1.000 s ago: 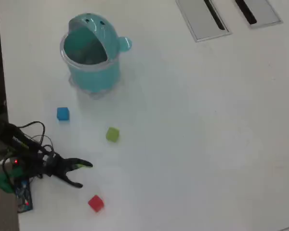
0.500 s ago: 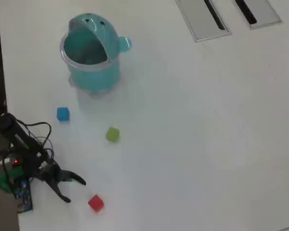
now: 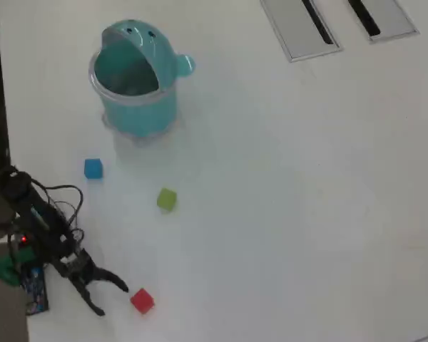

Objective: Grasp RGB lego blocks and put them in the bin one by one.

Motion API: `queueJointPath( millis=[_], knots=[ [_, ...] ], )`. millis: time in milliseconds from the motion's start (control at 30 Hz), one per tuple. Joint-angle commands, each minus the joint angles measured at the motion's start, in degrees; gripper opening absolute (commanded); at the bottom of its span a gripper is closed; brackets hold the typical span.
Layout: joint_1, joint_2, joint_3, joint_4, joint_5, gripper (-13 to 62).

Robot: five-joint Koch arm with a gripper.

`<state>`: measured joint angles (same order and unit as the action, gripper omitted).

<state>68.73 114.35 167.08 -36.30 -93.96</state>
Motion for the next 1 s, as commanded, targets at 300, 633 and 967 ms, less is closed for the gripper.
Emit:
queueJointPath(
  millis=[300, 633, 967],
  knots=[
    [-0.62, -15.12, -4.39, -21.8, -2.55, 32.3],
    [-7.29, 1.85, -2.2, 1.49, -0.88, 32.3],
    [-11.07, 12.83, -0.7, 13.45, -1.32, 32.3]
  ],
)
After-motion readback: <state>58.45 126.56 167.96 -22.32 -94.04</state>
